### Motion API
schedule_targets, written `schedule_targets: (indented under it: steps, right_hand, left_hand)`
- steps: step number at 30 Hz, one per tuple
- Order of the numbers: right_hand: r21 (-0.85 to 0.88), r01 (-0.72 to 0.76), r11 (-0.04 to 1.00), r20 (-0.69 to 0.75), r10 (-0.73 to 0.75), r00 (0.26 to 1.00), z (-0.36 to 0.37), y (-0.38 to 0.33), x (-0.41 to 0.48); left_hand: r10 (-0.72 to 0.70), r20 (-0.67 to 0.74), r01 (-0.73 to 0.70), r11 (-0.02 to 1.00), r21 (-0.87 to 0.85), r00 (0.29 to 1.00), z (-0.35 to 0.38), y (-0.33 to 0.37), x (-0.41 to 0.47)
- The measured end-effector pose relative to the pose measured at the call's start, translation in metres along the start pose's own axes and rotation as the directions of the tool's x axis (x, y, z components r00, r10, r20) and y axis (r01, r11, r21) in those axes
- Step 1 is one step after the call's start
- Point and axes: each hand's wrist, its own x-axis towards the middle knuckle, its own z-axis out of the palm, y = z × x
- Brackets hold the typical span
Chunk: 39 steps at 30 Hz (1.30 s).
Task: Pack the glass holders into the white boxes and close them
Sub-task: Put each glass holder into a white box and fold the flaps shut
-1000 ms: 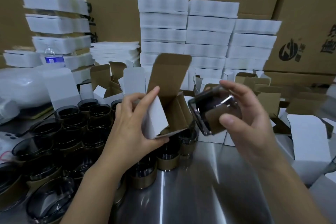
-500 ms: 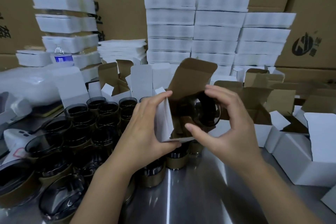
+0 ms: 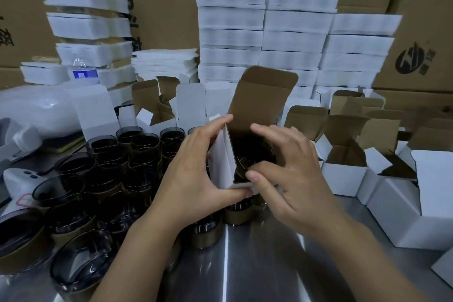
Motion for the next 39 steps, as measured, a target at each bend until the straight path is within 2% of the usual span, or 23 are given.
schedule_targets:
  steps: [5, 7, 9, 10, 11, 13, 14, 16, 18, 23, 30, 39]
  right_hand:
    - [-0.033, 0.023, 0.999, -0.002, -0.023, 1.0, -0.002, 0.001, 0.0]
    - [0.075, 0.003, 0.997, -0.083, 0.003, 0.997, -0.003, 0.001, 0.001]
    - [0.266, -0.074, 0.961, -0.188, 0.127, 0.974, -0.003, -0.001, 0.0]
    - [0.401, -0.125, 0.907, -0.219, 0.228, 0.949, -0.004, -0.002, 0.0]
    - [0.556, -0.177, 0.812, -0.211, 0.344, 0.915, -0.005, -0.003, 0.0]
    - [0.791, -0.286, 0.541, -0.068, 0.542, 0.838, -0.008, -0.003, 0.002]
    - [0.836, -0.351, 0.421, 0.036, 0.596, 0.802, -0.009, -0.002, 0.004]
    - [0.855, -0.459, 0.24, 0.233, 0.613, 0.755, -0.009, 0.0, 0.006]
    - [0.845, -0.514, 0.144, 0.345, 0.588, 0.732, -0.008, 0.001, 0.007]
    - [0.852, -0.519, 0.07, 0.396, 0.562, 0.726, -0.011, -0.003, 0.01]
    - [0.859, -0.509, 0.053, 0.392, 0.572, 0.721, -0.009, 0.0, 0.01]
    - [0.851, -0.515, 0.101, 0.376, 0.567, 0.733, 0.002, 0.006, 0.004]
  left_hand:
    - [-0.033, -0.011, 0.032, 0.999, -0.039, 0.999, 0.001, 0.002, 0.0]
    - [-0.051, -0.021, 0.049, 0.996, -0.074, 0.999, 0.0, 0.001, 0.0]
    - [-0.096, -0.037, 0.091, 0.989, -0.12, 0.995, -0.002, 0.001, 0.0]
    - [-0.116, -0.043, 0.108, 0.982, -0.153, 0.992, -0.004, 0.002, 0.001]
    - [-0.126, -0.049, 0.114, 0.974, -0.197, 0.991, -0.005, 0.002, 0.001]
    - [-0.134, -0.05, 0.114, 0.949, -0.292, 0.99, -0.006, 0.004, 0.002]
    - [-0.14, -0.042, 0.118, 0.936, -0.331, 0.989, -0.007, 0.004, 0.002]
    - [-0.142, -0.015, 0.126, 0.919, -0.374, 0.99, -0.007, 0.005, 0.001]
    - [-0.131, 0.017, 0.128, 0.917, -0.379, 0.991, -0.005, 0.006, 0.0]
    - [-0.116, 0.063, 0.131, 0.918, -0.373, 0.991, -0.003, 0.007, 0.0]
    - [-0.135, 0.102, 0.164, 0.903, -0.397, 0.986, 0.001, 0.007, 0.0]
    - [-0.159, 0.17, 0.208, 0.922, -0.326, 0.973, 0.003, 0.006, 0.0]
